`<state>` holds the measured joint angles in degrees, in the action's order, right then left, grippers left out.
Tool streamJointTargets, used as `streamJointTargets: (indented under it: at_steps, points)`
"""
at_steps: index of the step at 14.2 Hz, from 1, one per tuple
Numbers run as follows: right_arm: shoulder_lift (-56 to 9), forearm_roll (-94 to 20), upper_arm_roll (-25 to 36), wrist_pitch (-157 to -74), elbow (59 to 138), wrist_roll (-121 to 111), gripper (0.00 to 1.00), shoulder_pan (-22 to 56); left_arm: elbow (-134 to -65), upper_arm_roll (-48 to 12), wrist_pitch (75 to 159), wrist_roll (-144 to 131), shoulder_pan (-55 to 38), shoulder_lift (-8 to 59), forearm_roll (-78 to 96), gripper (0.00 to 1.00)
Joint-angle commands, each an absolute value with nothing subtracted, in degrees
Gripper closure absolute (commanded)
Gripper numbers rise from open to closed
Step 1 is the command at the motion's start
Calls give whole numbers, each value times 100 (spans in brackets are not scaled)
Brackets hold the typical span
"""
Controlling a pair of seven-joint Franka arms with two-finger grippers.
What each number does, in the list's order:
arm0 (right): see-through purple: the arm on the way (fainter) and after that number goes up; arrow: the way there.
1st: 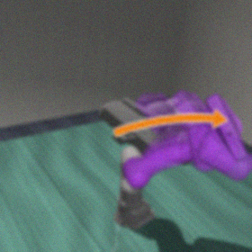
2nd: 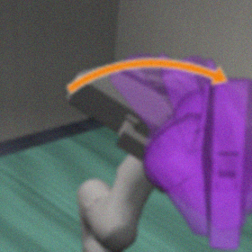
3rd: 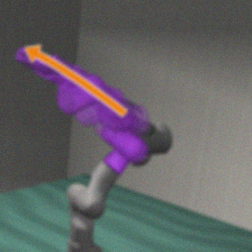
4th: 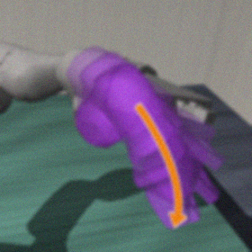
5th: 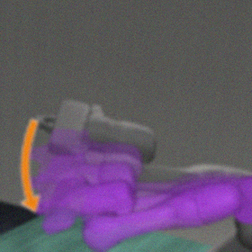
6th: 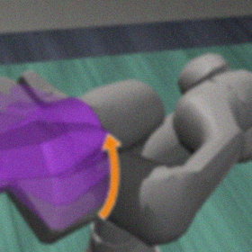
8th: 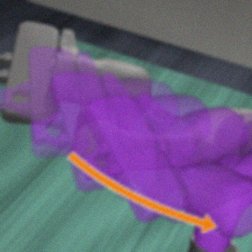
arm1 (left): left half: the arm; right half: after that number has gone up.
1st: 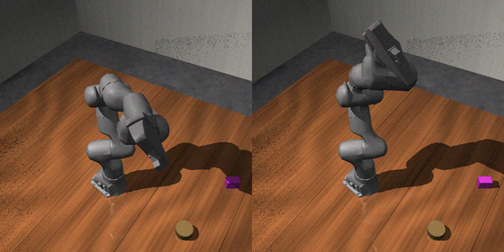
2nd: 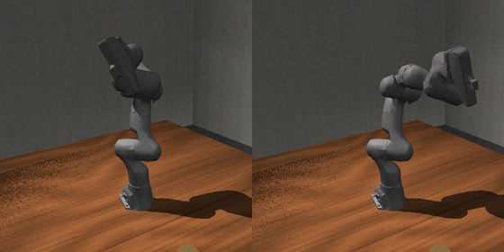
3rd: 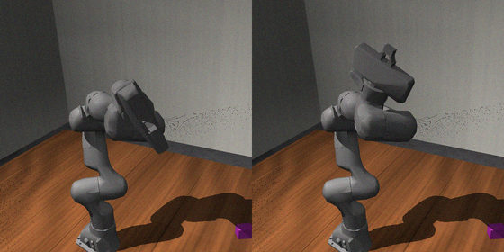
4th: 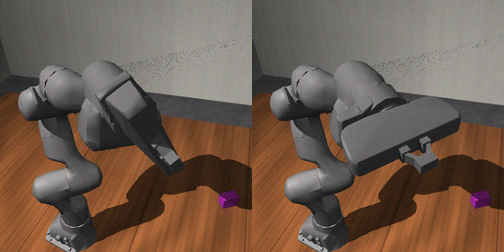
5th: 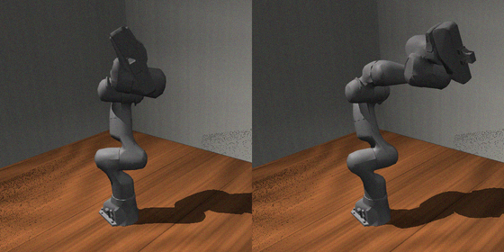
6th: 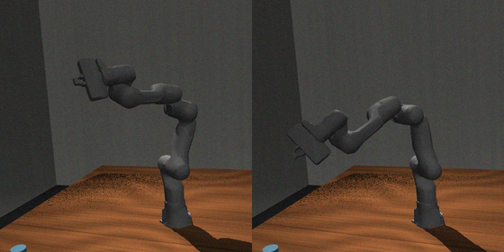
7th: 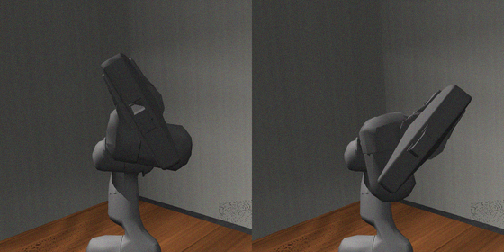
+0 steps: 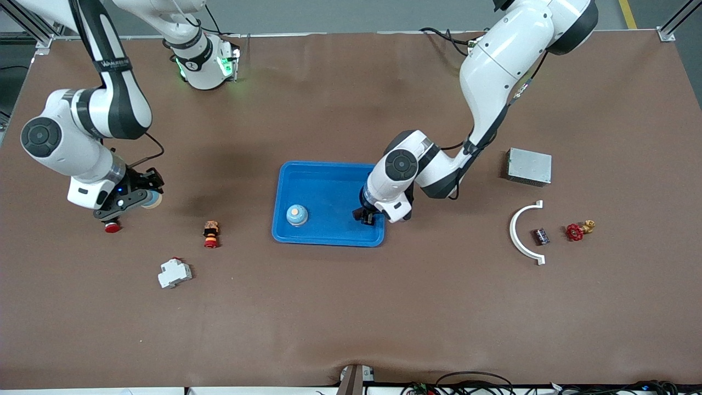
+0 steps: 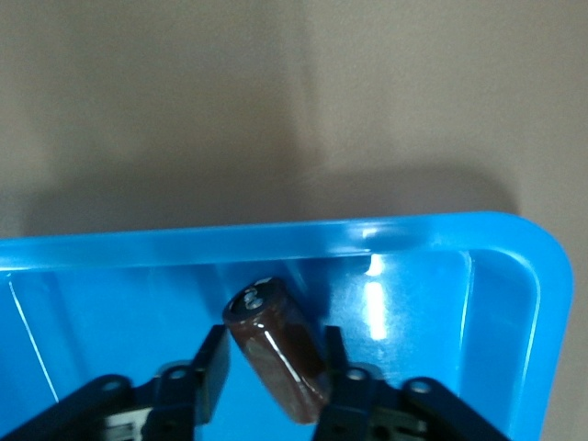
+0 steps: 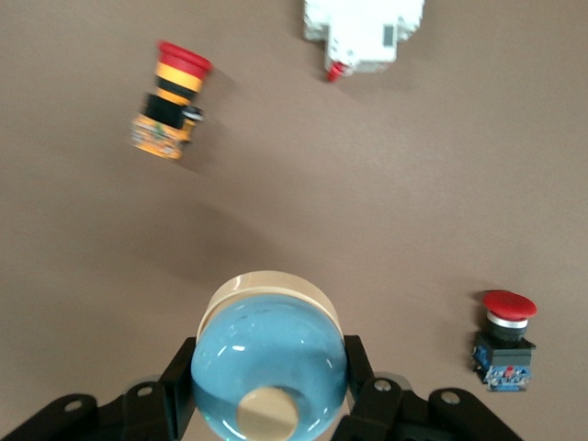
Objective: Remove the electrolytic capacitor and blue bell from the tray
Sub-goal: 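Place the bell near the red button while the left gripper grasps the capacitor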
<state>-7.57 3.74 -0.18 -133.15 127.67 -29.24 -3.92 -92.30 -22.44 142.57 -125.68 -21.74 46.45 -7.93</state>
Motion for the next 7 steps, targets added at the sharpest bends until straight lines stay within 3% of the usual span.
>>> streamJointTargets:
  at_steps: [1,2,7]
  points:
    - [-1001,658,-132,-13692,12850,-3111,79,-606,-9193,-2180,14388,-12665,-2232,4641,-923,91]
    - [-1089,859,-132,-13850,12850,-3111,79,-650,-9185,-2180,14370,-12648,-2224,4597,-949,100]
    - [-1713,1002,-132,-14396,12858,-3103,78,-677,-9123,-2188,14099,-12490,-2110,4106,-1134,100]
